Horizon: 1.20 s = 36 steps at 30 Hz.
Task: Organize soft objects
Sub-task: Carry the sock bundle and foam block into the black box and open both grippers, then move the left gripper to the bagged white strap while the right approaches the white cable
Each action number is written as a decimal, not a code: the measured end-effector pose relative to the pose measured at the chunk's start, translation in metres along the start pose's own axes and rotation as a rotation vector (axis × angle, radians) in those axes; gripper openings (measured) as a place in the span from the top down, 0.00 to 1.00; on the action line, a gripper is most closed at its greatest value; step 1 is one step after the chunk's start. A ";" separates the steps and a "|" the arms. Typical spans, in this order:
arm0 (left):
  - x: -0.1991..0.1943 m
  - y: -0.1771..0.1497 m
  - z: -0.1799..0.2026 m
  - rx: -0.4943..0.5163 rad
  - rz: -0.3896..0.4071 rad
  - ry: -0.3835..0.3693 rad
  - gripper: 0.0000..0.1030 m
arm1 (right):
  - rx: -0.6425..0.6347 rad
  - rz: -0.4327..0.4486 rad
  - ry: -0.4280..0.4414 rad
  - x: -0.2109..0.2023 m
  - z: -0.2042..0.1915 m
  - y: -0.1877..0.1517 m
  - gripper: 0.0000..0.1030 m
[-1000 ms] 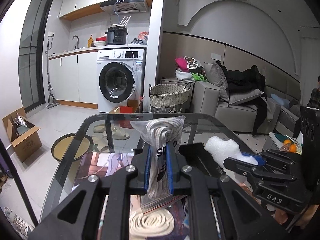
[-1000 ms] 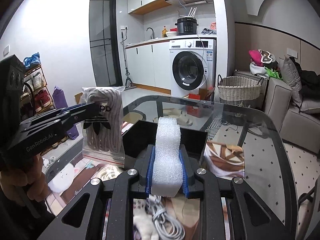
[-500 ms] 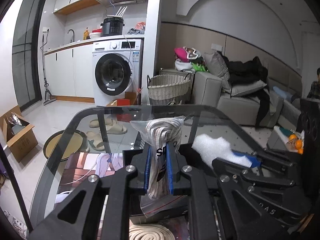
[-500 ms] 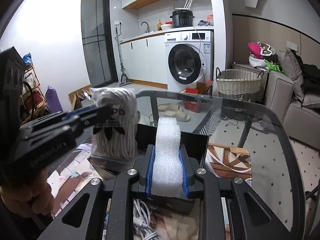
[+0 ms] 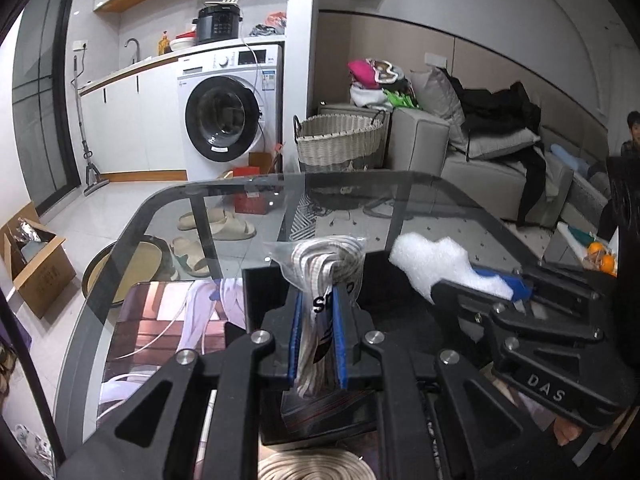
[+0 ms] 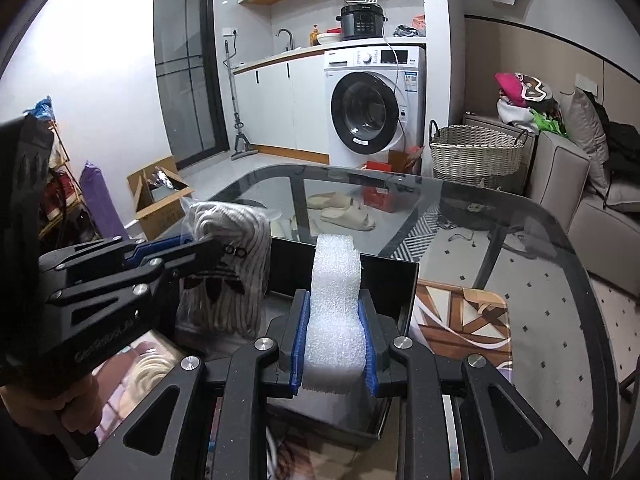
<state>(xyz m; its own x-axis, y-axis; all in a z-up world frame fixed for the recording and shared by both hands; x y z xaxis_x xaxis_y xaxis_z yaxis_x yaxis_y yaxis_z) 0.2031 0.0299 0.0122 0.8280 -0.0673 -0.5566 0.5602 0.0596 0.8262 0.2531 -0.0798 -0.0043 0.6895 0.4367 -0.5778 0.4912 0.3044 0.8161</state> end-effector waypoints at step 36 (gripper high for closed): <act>-0.068 -0.039 -0.027 -0.110 -0.020 0.067 0.00 | -0.040 -0.030 -0.069 -0.078 0.011 -0.061 0.00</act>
<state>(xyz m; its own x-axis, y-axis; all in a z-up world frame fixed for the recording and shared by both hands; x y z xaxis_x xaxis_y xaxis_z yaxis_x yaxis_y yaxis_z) 0.1255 0.0588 0.0155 0.8143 -0.0027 -0.5804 0.5725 0.1679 0.8025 0.1753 -0.1413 -0.0090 0.7105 0.3681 -0.5998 0.4916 0.3503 0.7973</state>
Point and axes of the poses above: each gripper's, at about its wrist camera, not at the fingertips, and x roughly the way its jaws point, z to its right, y to its top, the point moved 3 cm from there along x, roughly the way its jaws point, and after that the axes turned 2 degrees about -y, right-handed, at the moved point
